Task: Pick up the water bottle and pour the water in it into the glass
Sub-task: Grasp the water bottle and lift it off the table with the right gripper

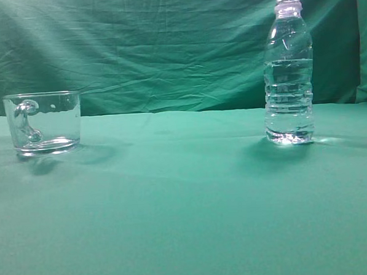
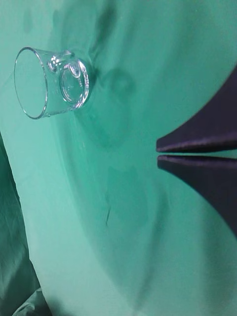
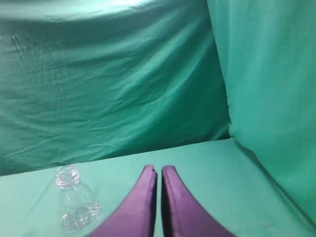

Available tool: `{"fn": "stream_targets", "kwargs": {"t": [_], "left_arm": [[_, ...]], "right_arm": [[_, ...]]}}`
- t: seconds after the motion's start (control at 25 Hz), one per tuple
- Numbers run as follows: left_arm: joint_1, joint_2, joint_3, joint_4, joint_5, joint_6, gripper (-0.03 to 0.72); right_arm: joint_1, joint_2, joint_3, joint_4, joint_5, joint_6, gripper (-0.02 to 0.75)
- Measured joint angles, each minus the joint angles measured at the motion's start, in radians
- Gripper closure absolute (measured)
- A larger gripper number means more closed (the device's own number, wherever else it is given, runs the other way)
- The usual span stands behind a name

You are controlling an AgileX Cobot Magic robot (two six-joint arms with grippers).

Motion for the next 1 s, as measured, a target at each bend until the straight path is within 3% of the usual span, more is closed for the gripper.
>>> {"fn": "stream_targets", "kwargs": {"t": [0.32, 0.52, 0.76, 0.8, 0.84, 1.0], "left_arm": [[0.0, 0.0, 0.0, 0.0, 0.0, 0.0, 0.688], [0.0, 0.0, 0.0, 0.0, 0.0, 0.0, 0.688], [0.0, 0.0, 0.0, 0.0, 0.0, 0.001, 0.688], [0.0, 0.0, 0.0, 0.0, 0.0, 0.001, 0.688], [0.0, 0.0, 0.0, 0.0, 0.0, 0.001, 0.688], [0.0, 0.0, 0.0, 0.0, 0.0, 0.001, 0.688]], "right_arm": [[0.02, 0.252, -0.073, 0.001, 0.017, -0.002, 0.738], [0.155, 0.433, -0.075, 0.001, -0.04, -0.062, 0.738], [0.298, 0.66, -0.075, 0.001, -0.303, -0.17, 0.738], [0.311, 0.692, -0.076, -0.004, -0.349, -0.172, 0.689], [0.324, 0.731, -0.076, -0.015, -0.389, -0.174, 0.689], [0.358, 0.874, -0.076, -0.092, -0.501, -0.163, 0.468]]}}
